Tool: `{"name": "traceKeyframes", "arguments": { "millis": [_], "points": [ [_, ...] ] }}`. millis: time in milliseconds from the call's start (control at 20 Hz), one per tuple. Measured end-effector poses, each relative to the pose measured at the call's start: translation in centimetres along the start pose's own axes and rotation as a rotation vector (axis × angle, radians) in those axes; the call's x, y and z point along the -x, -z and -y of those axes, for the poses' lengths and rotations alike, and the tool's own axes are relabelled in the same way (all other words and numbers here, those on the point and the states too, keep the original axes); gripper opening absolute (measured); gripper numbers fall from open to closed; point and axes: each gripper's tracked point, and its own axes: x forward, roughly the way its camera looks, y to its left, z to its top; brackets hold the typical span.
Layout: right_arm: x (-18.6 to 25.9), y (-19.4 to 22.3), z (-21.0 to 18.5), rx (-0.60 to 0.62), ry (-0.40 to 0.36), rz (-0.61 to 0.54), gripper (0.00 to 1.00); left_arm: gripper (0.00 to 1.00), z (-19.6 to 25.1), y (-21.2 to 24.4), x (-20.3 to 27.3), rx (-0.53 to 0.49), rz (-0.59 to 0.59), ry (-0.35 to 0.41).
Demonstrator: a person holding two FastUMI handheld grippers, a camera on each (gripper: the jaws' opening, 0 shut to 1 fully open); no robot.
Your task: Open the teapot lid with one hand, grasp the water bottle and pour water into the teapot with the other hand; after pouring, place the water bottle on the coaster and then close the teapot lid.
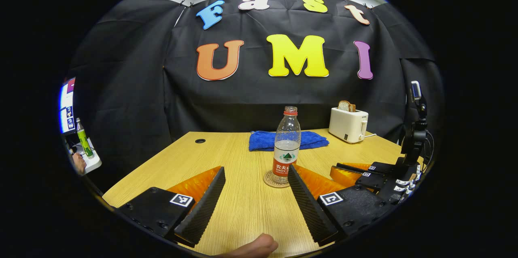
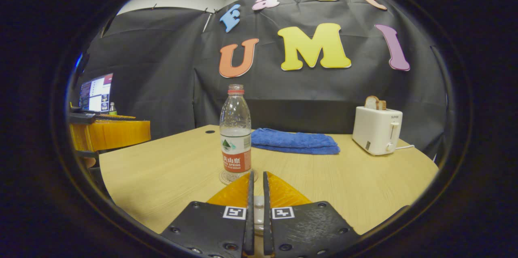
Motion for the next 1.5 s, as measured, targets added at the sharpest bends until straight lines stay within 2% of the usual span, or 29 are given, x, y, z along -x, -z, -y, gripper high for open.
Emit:
{"name": "traceKeyframes", "arguments": {
  "millis": [50, 150, 300, 400, 550, 700, 1000, 1150, 1300, 1400, 1500],
  "points": [
    [0.2, -0.1, -0.2, -0.002, -0.004, 0.002, 0.10, 0.98, 0.1, -0.1, 0.2, 0.001, 0.003, 0.003],
    [0.8, -0.6, 0.1, 0.005, 0.007, 0.010, 0.26, 0.98, 0.3, -0.4, 0.3, 0.003, 0.007, 0.009],
    [2.3, -1.8, 0.2, 0.025, 0.023, 0.034, 0.33, 0.98, 0.2, -0.8, 0.7, 0.001, 0.013, 0.009],
    [3.5, -3.2, 0.4, 0.041, 0.044, 0.066, 0.44, 0.98, 0.1, -1.1, 1.2, -0.006, 0.020, 0.004],
    [5.3, -5.1, 1.8, 0.042, 0.102, 0.116, 0.77, 0.98, 0.0, -2.0, 1.9, -0.011, 0.039, 0.002],
    [8.1, -7.5, 2.8, 0.035, 0.144, 0.153, 0.95, 0.98, 0.0, -3.1, 3.0, -0.005, 0.066, 0.003],
    [14.5, -11.7, 7.0, 0.000, 0.312, 0.175, 0.95, 0.97, -0.6, -4.4, 4.6, -0.047, 0.093, -0.041],
    [17.2, -12.5, 8.2, -0.045, 0.326, 0.167, 0.95, 0.97, -1.0, -4.3, 4.8, -0.078, 0.090, -0.073],
    [19.8, -12.3, 10.5, -0.054, 0.392, 0.171, 0.95, 0.97, -1.8, -4.4, 4.7, -0.078, 0.094, -0.115],
    [20.3, -11.9, 10.5, -0.045, 0.397, 0.172, 0.92, 0.97, -1.2, -4.1, 4.6, -0.034, 0.081, -0.095],
    [20.2, -11.2, 10.7, -0.028, 0.398, 0.152, 0.93, 0.97, -0.8, -3.9, 4.6, -0.006, 0.066, -0.078]
  ]
}}
